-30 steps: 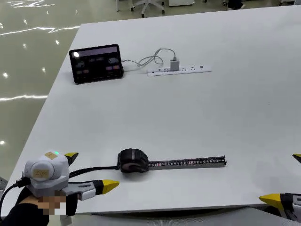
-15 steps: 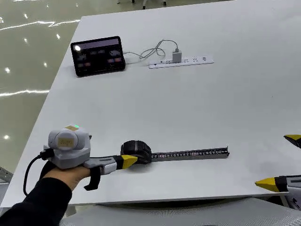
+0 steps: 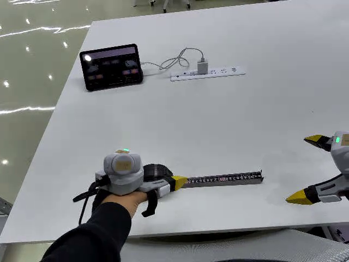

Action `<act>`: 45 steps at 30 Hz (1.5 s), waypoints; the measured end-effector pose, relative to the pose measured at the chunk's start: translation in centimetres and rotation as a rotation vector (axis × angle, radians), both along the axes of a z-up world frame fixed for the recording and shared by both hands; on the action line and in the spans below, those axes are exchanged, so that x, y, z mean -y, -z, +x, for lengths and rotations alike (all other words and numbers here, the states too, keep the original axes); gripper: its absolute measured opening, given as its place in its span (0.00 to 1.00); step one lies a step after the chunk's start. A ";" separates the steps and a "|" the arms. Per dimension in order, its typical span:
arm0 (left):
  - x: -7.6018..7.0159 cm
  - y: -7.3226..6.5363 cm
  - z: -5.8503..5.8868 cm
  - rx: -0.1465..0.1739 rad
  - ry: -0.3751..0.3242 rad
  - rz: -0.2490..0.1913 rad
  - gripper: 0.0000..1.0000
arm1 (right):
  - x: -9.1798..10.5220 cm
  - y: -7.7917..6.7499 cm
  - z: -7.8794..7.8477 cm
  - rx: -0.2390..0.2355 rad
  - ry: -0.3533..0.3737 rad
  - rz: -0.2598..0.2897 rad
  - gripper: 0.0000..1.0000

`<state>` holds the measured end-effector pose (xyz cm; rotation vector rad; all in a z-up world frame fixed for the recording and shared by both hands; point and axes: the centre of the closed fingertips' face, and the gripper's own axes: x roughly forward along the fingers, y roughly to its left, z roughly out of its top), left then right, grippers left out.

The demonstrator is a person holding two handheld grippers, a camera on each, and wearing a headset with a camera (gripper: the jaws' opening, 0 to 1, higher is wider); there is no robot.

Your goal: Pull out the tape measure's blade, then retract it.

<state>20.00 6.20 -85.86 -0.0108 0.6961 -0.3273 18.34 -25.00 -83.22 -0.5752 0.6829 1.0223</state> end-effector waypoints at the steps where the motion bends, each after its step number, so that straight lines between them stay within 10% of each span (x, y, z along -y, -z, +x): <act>1: -0.1 0.1 0.1 0.004 -0.007 -0.006 1.00 | -0.2 0.2 0.0 -0.002 -0.014 -0.007 1.00; 11: 0.0 1.5 0.4 0.004 -0.014 -0.006 1.00 | -2.7 2.7 0.4 -0.038 -0.147 -0.094 0.97; 20: -0.1 1.2 0.7 0.017 -0.023 -0.014 1.00 | -4.5 4.3 0.6 -0.102 -0.296 -0.169 0.72; 29: -0.4 1.2 0.8 0.011 -0.043 -0.027 1.00 | -5.2 5.7 0.2 -0.173 -0.330 -0.178 0.43; 45: -0.3 1.1 1.0 0.012 -0.045 -0.041 1.00 | -5.6 6.7 0.9 -0.154 -0.372 -0.227 0.18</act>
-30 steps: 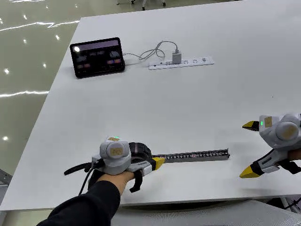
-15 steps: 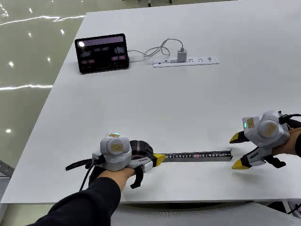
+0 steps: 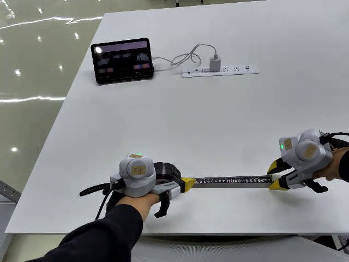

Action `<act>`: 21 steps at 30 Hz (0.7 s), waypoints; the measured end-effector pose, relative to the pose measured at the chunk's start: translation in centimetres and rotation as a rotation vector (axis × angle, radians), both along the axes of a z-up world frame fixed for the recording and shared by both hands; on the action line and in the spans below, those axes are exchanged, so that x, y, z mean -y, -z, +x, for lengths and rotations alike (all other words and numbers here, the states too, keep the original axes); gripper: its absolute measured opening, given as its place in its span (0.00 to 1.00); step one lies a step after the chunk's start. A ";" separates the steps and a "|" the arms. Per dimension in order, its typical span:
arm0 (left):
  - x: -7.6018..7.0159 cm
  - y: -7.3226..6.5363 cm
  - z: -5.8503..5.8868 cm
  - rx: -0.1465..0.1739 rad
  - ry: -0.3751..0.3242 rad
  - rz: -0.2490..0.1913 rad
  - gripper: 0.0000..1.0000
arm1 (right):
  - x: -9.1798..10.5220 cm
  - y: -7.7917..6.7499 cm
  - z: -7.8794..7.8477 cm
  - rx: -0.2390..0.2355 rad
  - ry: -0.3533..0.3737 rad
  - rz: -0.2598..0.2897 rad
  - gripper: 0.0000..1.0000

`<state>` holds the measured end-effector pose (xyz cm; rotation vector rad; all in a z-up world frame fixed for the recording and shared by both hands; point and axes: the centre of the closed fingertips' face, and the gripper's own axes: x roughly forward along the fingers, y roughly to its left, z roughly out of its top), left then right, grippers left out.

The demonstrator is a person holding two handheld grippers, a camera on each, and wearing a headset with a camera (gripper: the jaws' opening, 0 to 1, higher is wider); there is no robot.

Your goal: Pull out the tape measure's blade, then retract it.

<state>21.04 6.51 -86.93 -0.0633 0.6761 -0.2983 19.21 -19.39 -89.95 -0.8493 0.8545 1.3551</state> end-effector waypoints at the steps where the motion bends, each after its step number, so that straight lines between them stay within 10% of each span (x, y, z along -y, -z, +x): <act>1: 0.0 0.0 0.0 0.000 0.000 -0.001 1.00 | -0.1 0.1 -0.1 -0.001 -0.002 -0.001 0.16; 17: -0.3 -0.4 0.4 -0.003 -0.105 0.006 0.81 | -0.2 0.4 -0.1 -0.018 -0.047 -0.094 0.10; 21: -0.5 0.8 0.4 -0.031 -0.128 0.070 0.78 | -0.2 0.4 -0.1 -0.034 -0.018 -0.102 0.10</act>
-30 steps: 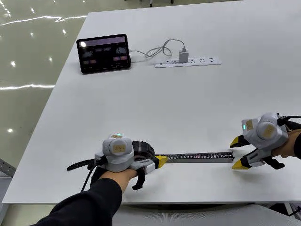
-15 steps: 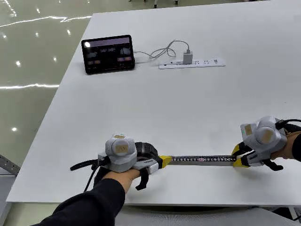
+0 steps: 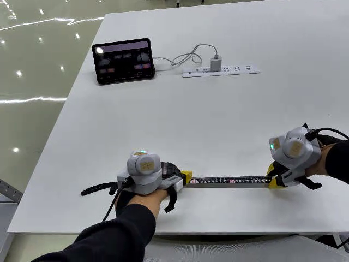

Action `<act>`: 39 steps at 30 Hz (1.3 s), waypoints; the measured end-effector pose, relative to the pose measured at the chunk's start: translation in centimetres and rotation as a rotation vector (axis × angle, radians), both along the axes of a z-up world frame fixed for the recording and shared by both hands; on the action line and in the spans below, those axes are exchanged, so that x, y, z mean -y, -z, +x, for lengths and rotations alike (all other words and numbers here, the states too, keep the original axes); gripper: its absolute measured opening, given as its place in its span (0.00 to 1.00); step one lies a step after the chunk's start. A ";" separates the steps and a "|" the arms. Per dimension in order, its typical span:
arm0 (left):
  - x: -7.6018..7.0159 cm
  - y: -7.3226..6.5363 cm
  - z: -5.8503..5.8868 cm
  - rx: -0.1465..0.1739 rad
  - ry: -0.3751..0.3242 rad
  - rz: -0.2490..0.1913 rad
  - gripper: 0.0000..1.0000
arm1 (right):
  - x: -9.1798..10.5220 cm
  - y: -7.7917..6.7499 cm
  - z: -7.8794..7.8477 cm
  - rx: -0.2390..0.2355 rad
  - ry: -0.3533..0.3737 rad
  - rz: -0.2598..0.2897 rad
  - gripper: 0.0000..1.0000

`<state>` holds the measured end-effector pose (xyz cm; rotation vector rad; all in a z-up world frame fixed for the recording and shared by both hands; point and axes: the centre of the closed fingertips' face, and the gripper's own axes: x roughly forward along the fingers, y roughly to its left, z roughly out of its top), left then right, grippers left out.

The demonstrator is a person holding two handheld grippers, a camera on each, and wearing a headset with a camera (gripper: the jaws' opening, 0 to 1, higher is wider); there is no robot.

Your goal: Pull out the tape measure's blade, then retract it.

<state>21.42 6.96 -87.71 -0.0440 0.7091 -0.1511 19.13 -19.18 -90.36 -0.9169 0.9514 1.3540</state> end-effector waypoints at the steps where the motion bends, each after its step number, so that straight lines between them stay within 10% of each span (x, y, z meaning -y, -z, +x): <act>1: 0.1 0.1 0.1 0.001 -0.004 -0.010 0.76 | 0.0 0.0 -0.1 0.008 -0.004 -0.010 0.10; 4: 0.0 0.2 0.1 0.015 0.033 0.071 0.78 | 0.0 0.0 -0.3 0.031 -0.053 -0.030 0.10; 16: -0.5 -0.3 0.3 0.015 -0.060 -0.026 0.67 | 0.4 0.5 0.6 0.003 -0.028 -0.064 0.10; 39: -0.4 0.0 0.1 -0.011 -0.014 0.043 0.64 | 0.2 0.5 0.4 -0.002 0.043 -0.034 0.10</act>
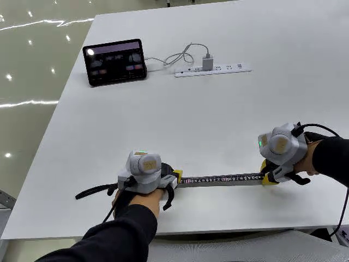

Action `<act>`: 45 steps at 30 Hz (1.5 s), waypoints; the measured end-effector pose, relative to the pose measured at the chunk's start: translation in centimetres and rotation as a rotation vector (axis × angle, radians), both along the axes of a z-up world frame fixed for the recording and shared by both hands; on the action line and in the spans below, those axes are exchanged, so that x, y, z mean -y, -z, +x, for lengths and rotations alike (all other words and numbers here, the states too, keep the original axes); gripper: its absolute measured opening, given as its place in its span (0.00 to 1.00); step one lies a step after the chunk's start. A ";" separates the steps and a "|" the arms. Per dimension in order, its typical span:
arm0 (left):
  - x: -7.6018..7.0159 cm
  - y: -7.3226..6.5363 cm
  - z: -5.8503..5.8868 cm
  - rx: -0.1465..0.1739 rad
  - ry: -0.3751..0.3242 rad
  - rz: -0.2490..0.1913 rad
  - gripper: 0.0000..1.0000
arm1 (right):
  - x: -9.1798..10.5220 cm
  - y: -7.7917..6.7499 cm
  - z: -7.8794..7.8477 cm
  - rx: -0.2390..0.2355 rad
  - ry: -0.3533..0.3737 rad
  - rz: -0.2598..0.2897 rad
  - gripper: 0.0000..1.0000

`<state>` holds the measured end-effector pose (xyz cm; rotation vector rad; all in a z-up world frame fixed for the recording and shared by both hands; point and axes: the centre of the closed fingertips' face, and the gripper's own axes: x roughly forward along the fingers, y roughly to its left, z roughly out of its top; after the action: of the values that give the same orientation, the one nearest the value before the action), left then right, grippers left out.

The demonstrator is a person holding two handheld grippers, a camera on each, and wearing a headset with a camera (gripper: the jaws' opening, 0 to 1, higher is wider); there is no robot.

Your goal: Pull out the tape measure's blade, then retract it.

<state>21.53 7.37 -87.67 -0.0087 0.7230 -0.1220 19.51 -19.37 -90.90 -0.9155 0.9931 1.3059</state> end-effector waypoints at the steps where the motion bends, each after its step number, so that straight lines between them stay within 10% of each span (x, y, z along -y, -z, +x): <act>1: 0.0 0.0 0.0 0.000 -0.001 0.000 0.64 | 0.0 0.0 0.0 0.001 0.002 0.000 0.10; 45: 0.0 0.1 0.1 0.000 0.001 -0.007 0.64 | -1.7 0.0 0.1 0.002 0.027 -0.001 0.11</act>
<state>21.58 7.32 -87.74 -0.0147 0.7226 -0.1252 19.61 -17.64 -90.86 -0.9009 1.0018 1.2817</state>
